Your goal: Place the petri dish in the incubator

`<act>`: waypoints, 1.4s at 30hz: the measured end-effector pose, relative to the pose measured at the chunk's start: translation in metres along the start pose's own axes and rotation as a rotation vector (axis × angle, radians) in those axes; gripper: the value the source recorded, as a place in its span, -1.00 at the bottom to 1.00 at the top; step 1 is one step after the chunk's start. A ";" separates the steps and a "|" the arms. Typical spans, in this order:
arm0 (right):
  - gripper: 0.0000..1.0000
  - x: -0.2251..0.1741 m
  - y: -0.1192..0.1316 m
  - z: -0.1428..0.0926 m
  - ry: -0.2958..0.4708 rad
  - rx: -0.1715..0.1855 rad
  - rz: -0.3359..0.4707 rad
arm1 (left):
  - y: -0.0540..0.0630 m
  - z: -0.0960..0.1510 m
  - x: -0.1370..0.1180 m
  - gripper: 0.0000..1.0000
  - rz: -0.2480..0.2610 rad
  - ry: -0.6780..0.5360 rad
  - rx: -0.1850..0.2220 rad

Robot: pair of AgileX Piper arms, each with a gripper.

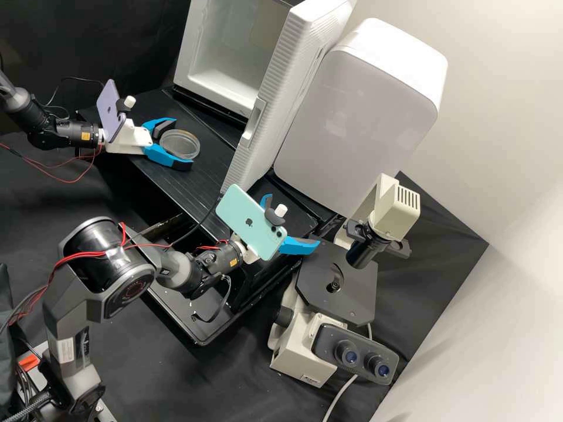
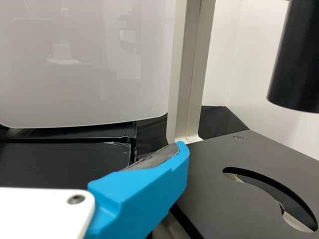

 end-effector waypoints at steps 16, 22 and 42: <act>1.00 0.000 0.000 0.000 0.000 0.000 0.000 | 0.001 -0.002 0.000 -1.00 0.010 0.017 -0.006; 1.00 0.000 0.000 0.000 0.000 0.000 0.000 | 0.001 -0.002 0.000 -1.00 0.011 0.019 -0.008; 1.00 0.000 0.000 0.000 0.000 0.000 0.000 | 0.005 0.000 -0.001 -1.00 0.013 0.020 -0.006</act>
